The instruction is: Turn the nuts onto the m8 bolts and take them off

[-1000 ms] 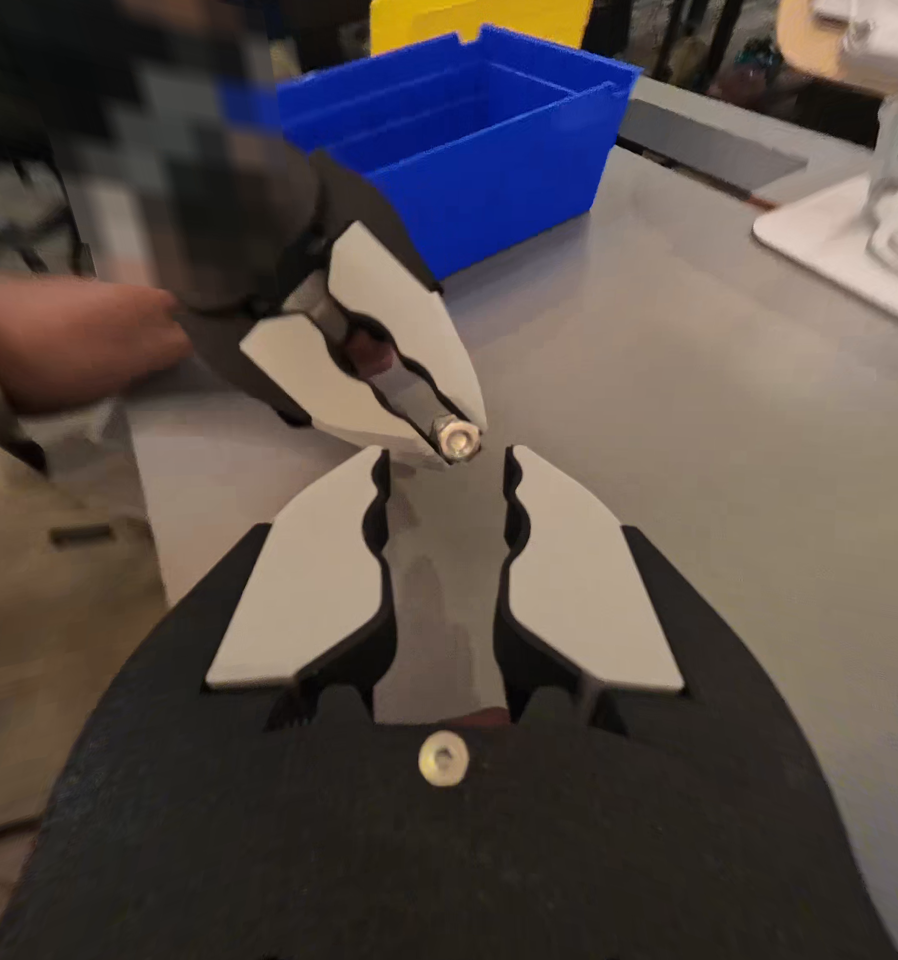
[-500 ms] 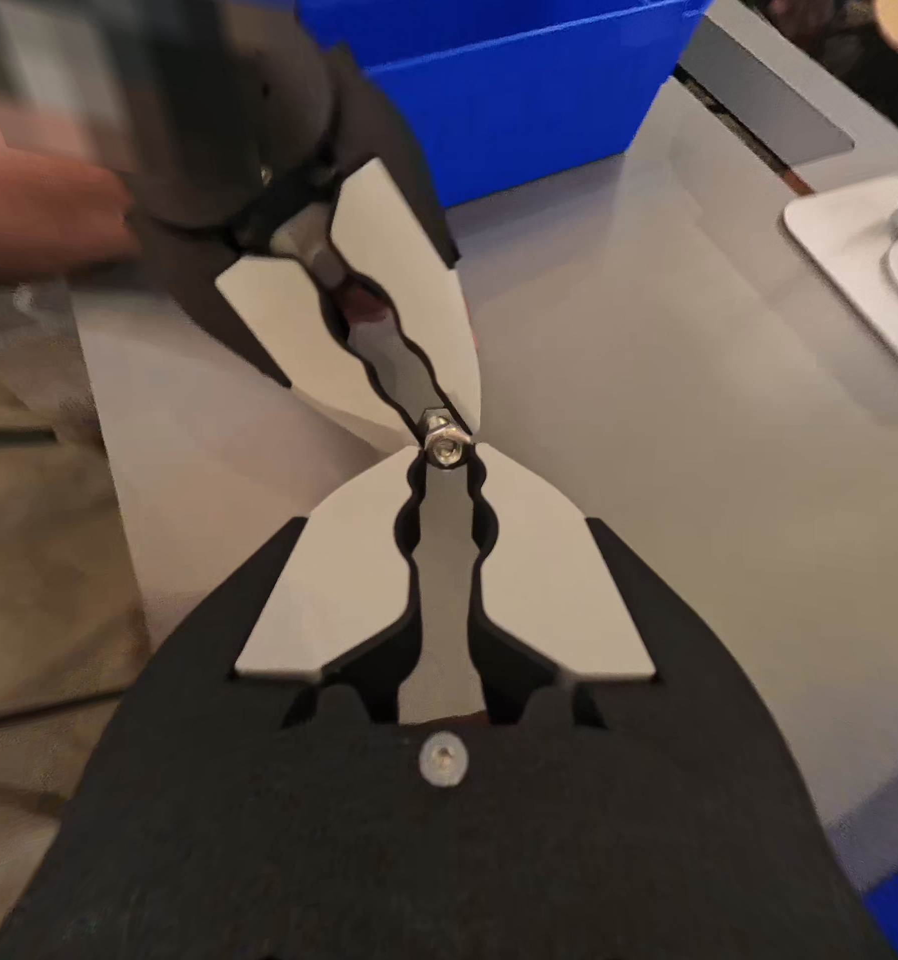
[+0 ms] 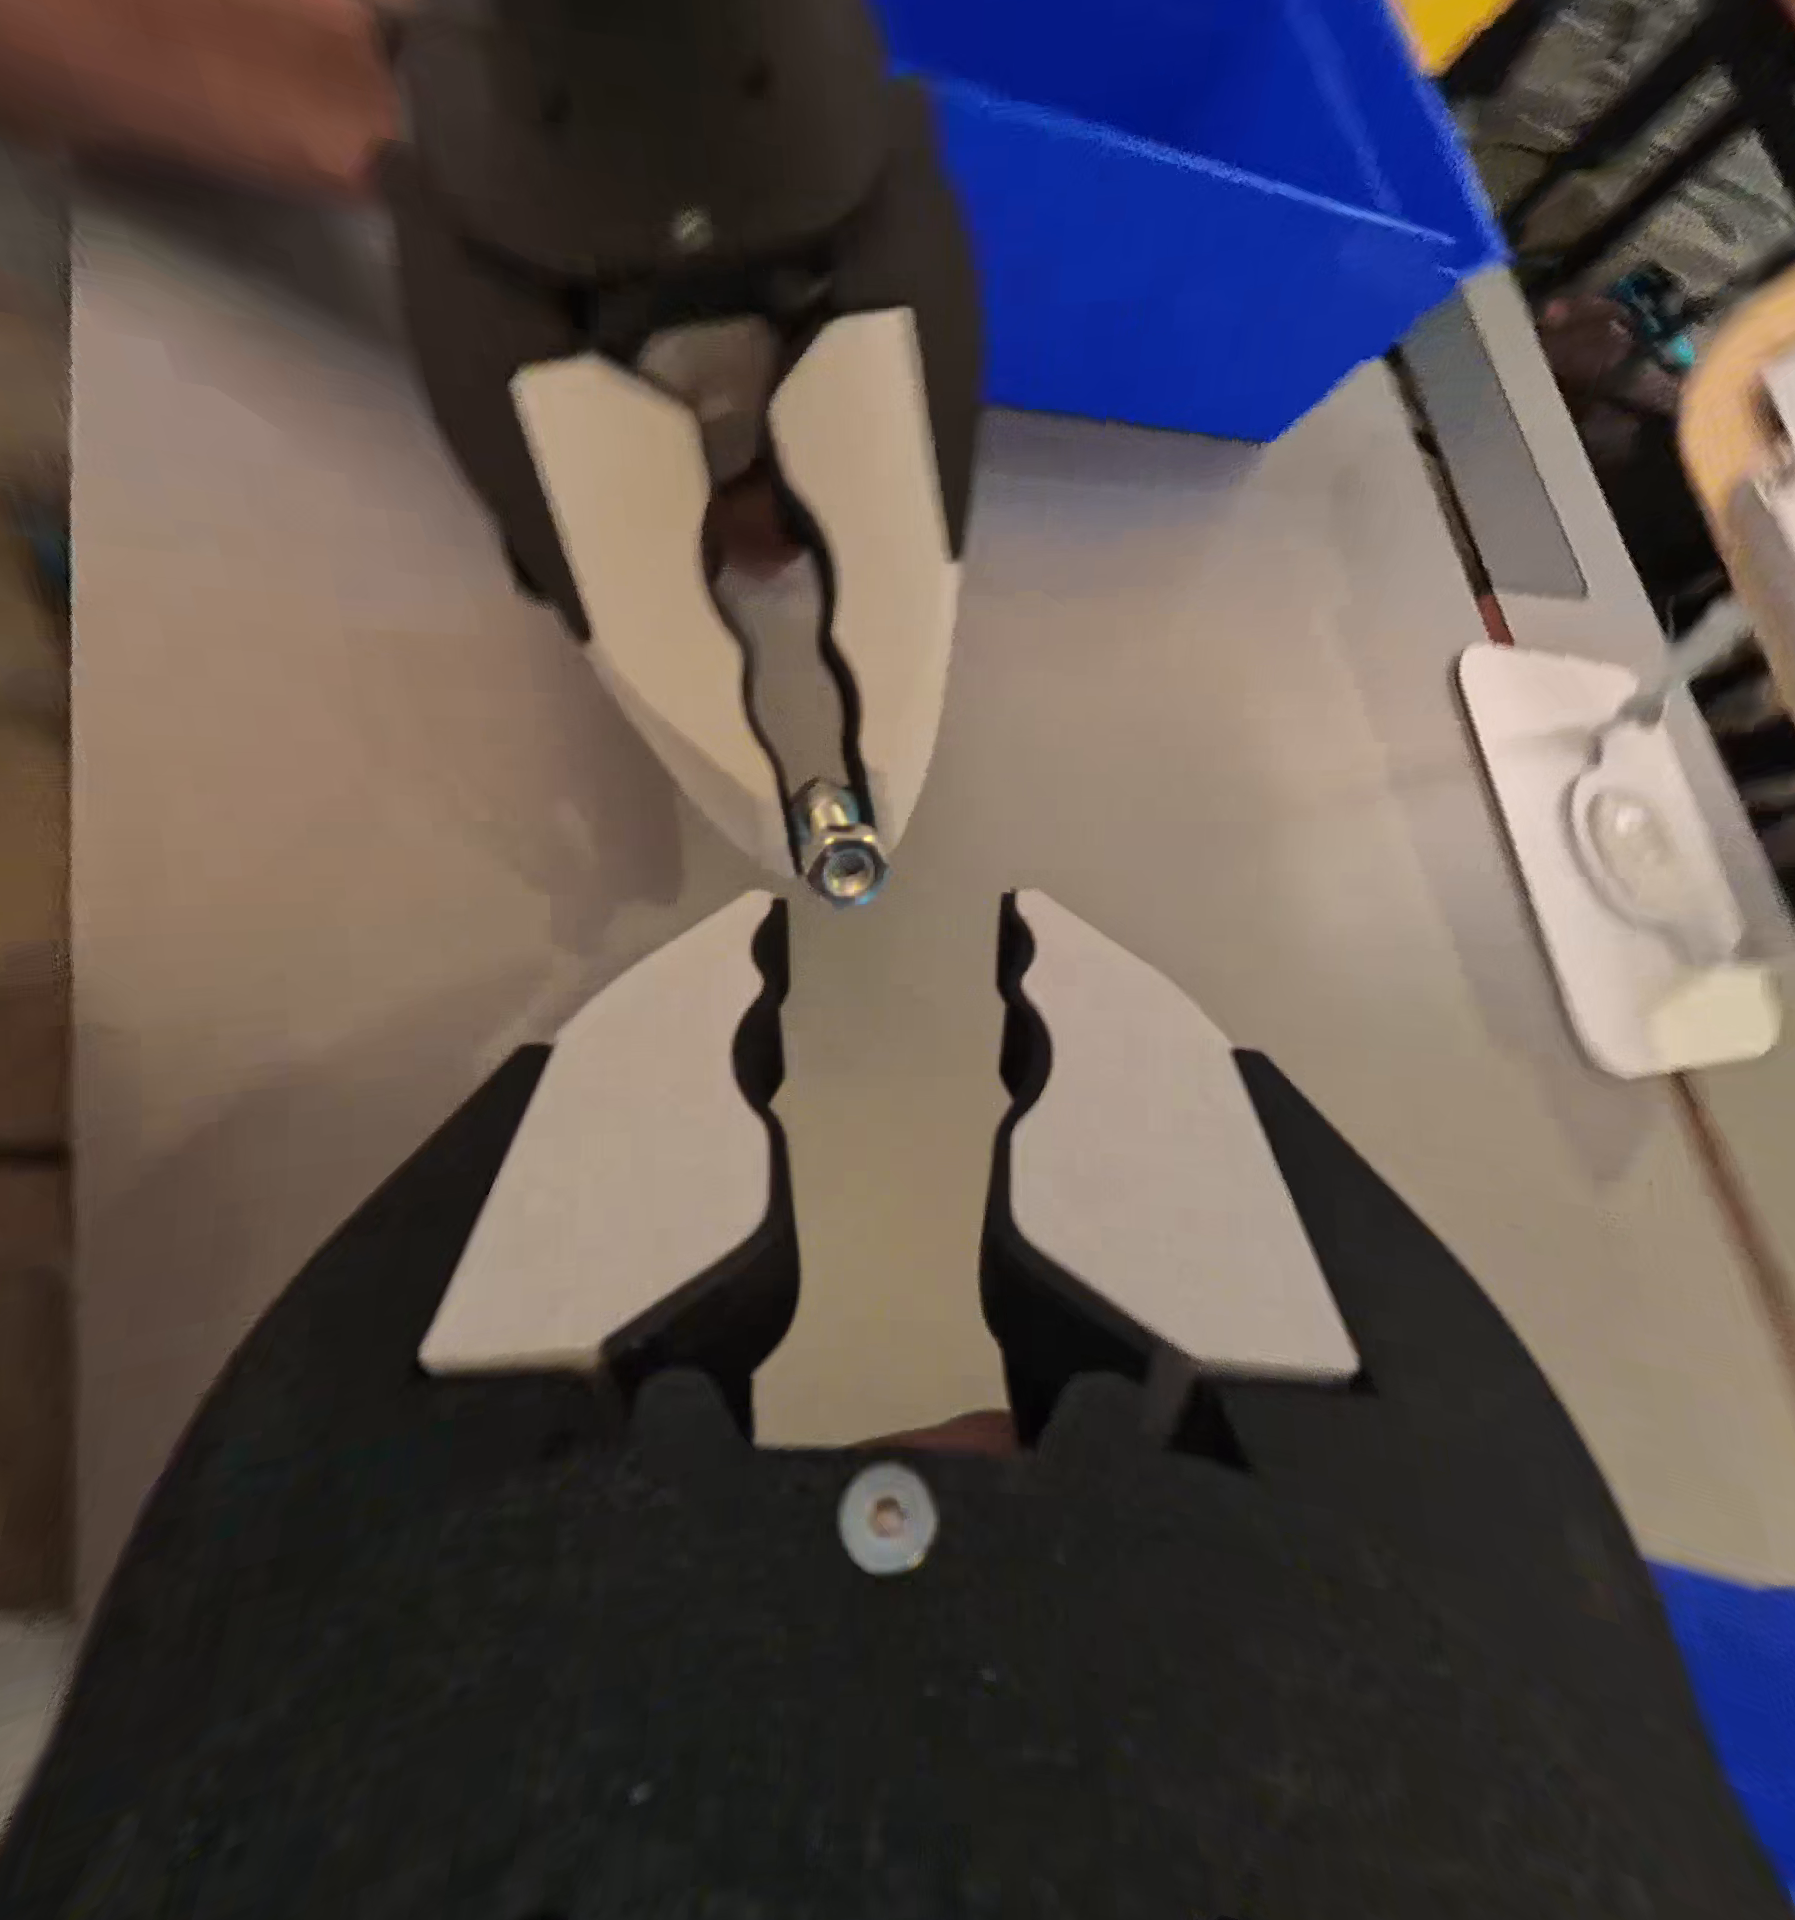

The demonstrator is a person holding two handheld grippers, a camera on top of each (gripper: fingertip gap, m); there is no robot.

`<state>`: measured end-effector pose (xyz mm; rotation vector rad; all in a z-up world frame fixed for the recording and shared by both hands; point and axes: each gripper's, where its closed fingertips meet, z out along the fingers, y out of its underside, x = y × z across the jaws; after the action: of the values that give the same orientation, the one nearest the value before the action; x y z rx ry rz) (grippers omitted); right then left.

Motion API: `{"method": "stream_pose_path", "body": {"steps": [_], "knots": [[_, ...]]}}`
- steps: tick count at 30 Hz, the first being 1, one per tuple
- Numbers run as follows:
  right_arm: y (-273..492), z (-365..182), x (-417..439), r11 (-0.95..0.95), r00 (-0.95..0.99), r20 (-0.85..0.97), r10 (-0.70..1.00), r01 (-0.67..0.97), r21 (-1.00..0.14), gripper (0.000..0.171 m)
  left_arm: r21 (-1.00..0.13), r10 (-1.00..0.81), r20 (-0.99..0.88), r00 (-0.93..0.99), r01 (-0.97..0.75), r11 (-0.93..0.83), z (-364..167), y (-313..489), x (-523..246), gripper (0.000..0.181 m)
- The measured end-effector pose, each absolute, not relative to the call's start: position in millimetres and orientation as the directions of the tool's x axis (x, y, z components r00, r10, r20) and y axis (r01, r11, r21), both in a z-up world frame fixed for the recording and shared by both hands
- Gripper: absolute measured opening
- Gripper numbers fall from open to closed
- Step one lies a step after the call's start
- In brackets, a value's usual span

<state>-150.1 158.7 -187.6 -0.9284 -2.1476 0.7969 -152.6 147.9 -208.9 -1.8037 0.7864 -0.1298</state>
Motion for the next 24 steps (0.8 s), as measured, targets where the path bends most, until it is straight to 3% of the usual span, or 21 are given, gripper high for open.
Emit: {"method": "stream_pose_path", "body": {"steps": [3, 7, 11, 13, 18, 24], "knots": [[155, -190, -149, 0.363, -0.418, 0.174, 0.892, 0.429, -0.827, 0.044, -0.872, -0.566, -0.291, 0.771, -0.457, -0.174, -211, 149, -153, 0.015], [149, -193, -151, 0.178, -0.297, 0.04, 0.954, 0.456, -0.872, 0.034, -0.849, -0.554, -0.329, 0.765, -0.497, -0.181, -217, 150, -155, 0.015], [146, -197, -152, 0.122, -0.275, -0.019, 0.961, 0.486, -0.865, 0.026, -0.844, -0.565, -0.334, 0.755, -0.506, -0.178, -218, 149, -151, 0.015], [148, -199, -152, 0.168, -0.284, 0.022, 0.959, 0.504, -0.847, 0.015, -0.844, -0.564, -0.335, 0.755, -0.506, -0.176, -218, 148, -151, 0.014], [146, -201, -148, 0.417, -0.418, 0.218, 0.882, 0.478, -0.773, 0.015, -0.851, -0.596, -0.298, 0.745, -0.49, -0.188, -219, 145, -147, 0.014], [139, -198, -139, 0.803, -0.635, 0.536, 0.557, 0.245, -0.543, 0.015, -0.885, -0.667, -0.183, 0.722, -0.416, -0.208, -217, 137, -137, 0.014]]}}
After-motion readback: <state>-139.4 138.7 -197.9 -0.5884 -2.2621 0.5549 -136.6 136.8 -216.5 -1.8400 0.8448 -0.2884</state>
